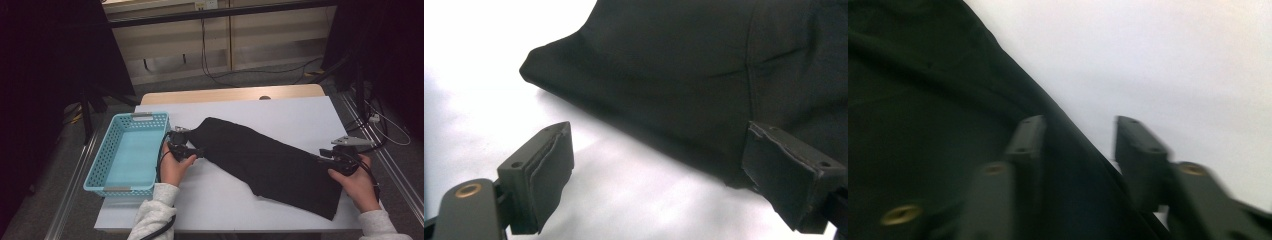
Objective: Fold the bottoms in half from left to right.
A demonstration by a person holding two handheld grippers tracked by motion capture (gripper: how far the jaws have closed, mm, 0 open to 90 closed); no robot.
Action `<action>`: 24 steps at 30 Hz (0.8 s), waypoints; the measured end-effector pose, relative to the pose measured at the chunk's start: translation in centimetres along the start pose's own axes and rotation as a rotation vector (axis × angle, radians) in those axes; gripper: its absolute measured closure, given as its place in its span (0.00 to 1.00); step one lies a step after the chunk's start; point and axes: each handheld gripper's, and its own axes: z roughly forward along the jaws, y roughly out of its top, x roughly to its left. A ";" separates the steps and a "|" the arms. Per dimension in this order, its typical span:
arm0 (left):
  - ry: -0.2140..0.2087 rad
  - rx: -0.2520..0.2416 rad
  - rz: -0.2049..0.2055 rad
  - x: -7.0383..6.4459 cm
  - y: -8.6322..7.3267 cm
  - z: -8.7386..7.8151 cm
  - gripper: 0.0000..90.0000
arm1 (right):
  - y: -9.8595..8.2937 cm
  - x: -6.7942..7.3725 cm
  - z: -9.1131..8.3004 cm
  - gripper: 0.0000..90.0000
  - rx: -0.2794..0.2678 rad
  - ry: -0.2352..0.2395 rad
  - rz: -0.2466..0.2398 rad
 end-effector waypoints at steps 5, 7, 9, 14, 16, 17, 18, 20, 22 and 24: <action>0.021 0.011 -0.066 0.2 0.3 0.8 0.15 | 0.2 0.9 -0.3 0.42 -0.021 0.040 -0.015; 0.033 0.014 -0.077 0.3 0.5 1.1 0.16 | 0.3 1.7 -0.2 0.38 -0.016 0.059 -0.026; 0.053 0.013 -0.088 0.4 0.6 1.3 0.16 | 0.3 1.9 -0.2 0.38 -0.015 0.063 -0.032; 0.076 0.009 -0.090 0.7 1.0 1.7 0.18 | 0.6 2.7 -0.3 0.34 -0.029 0.086 -0.049; 0.077 0.004 -0.093 0.8 1.1 1.8 0.20 | 0.6 2.9 -0.3 0.34 -0.033 0.090 -0.052; 0.083 -0.002 -0.096 0.8 1.1 1.8 0.22 | 0.6 2.9 -0.3 0.34 -0.035 0.090 -0.053; 0.089 -0.007 -0.099 0.8 1.2 1.8 0.25 | 0.6 3.0 -0.3 0.33 -0.036 0.092 -0.056; 0.088 -0.018 -0.114 0.9 1.2 1.9 0.31 | 0.7 3.2 -0.3 0.33 -0.040 0.097 -0.059; 0.091 -0.017 -0.125 1.1 1.3 1.9 0.38 | 0.7 3.3 -0.2 0.32 -0.041 0.097 -0.059; 0.081 -0.015 -0.138 1.3 1.5 1.8 0.45 | 0.7 3.4 -0.2 0.32 -0.039 0.101 -0.061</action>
